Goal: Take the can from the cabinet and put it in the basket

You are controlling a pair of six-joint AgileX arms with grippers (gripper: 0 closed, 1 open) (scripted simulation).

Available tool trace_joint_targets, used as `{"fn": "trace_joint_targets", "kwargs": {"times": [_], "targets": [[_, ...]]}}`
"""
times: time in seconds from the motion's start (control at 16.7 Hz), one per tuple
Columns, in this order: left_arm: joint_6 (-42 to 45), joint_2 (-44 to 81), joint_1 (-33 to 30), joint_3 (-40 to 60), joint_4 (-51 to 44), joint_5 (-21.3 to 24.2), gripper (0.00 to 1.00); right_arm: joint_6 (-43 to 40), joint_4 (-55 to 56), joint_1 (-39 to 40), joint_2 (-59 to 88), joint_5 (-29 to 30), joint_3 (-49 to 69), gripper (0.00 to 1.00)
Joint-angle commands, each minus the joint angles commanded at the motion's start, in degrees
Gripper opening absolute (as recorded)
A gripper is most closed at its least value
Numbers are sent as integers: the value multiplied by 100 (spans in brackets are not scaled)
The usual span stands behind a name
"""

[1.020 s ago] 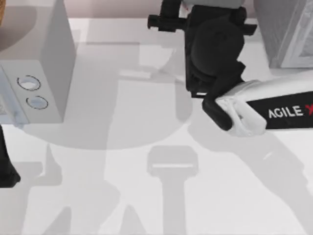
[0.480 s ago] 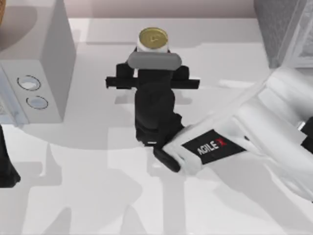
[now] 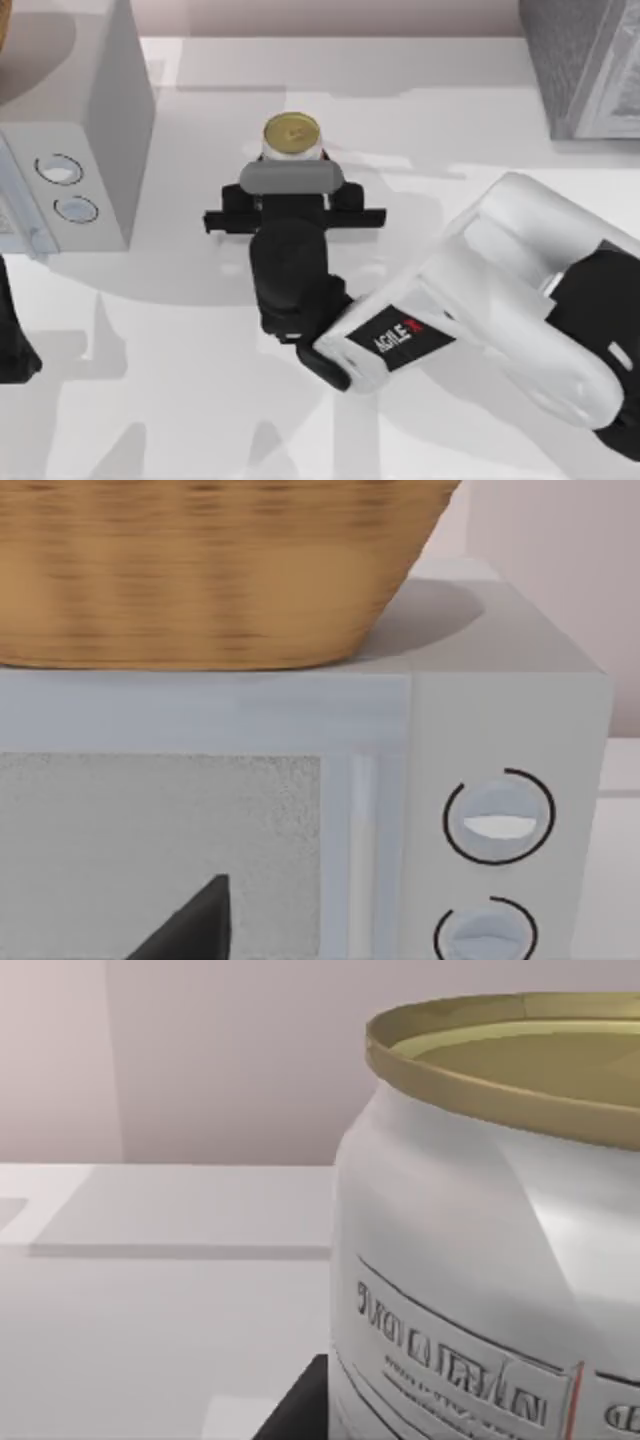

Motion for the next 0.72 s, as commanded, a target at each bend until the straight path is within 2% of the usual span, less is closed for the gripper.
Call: {"fn": "trace_joint_targets", "kwargs": {"times": [0.72], "targets": [[0, 0, 0, 0, 0, 0, 100, -12, -166, -209, 381, -206, 558, 0]]}}
